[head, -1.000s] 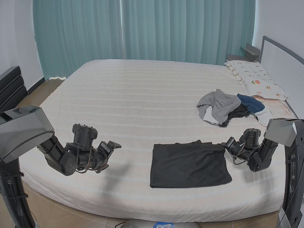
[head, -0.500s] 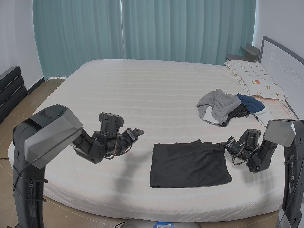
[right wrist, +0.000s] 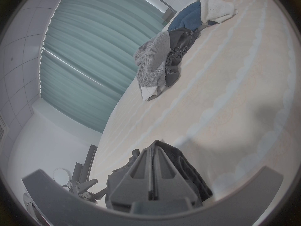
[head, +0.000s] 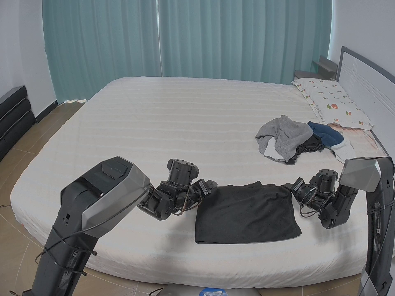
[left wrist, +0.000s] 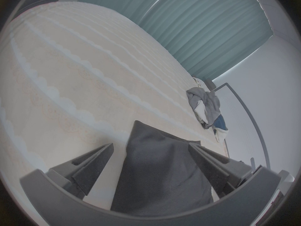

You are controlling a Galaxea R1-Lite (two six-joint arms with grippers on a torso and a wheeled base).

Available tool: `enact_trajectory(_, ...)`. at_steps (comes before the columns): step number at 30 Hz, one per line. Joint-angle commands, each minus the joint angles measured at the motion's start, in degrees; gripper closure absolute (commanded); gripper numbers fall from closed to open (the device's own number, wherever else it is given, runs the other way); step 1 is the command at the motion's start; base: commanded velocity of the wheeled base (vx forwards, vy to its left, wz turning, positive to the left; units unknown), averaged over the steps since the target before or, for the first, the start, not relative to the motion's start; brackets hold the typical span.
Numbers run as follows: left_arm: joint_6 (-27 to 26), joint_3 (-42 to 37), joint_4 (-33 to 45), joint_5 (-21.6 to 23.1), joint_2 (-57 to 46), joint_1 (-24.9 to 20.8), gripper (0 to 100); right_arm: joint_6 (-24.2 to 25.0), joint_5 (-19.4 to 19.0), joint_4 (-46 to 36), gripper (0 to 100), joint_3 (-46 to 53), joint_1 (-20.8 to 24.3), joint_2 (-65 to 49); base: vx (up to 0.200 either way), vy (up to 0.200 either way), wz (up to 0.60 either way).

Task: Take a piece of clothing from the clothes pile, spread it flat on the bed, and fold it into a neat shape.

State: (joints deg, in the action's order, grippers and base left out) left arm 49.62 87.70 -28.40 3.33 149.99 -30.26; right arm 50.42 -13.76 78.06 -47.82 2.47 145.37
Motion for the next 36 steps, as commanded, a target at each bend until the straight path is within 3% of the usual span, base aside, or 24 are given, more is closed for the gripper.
enact_trajectory(1,-0.75,2.13,0.1,-1.31,3.11,-1.03,0,-0.06,0.05,0.52,100,0.36,0.34,0.88,0.0,0.0,0.0)
enact_trajectory(11,1.01,7.49,0.1,-5.44,5.57,-0.77,0,-0.06,0.05,0.61,100,0.36,0.34,0.88,0.0,0.0,0.0)
enact_trajectory(19,1.71,8.98,0.81,-5.61,6.1,-0.68,0,0.03,0.05,0.69,100,0.36,0.43,0.97,0.0,0.0,0.0)
enact_trajectory(20,1.71,9.51,1.16,-5.79,6.19,-0.68,100,0.03,0.05,0.69,100,0.36,0.43,0.97,0.0,0.0,0.0)
enact_trajectory(27,1.8,10.04,1.6,-6.05,6.45,-0.5,100,0.03,0.05,0.78,100,0.36,0.43,0.97,0.0,0.0,0.0)
enact_trajectory(36,3.21,10.74,1.69,-11.15,6.72,0.11,100,-0.06,0.05,4.3,100,0.45,0.43,1.84,0.0,0.0,0.0)
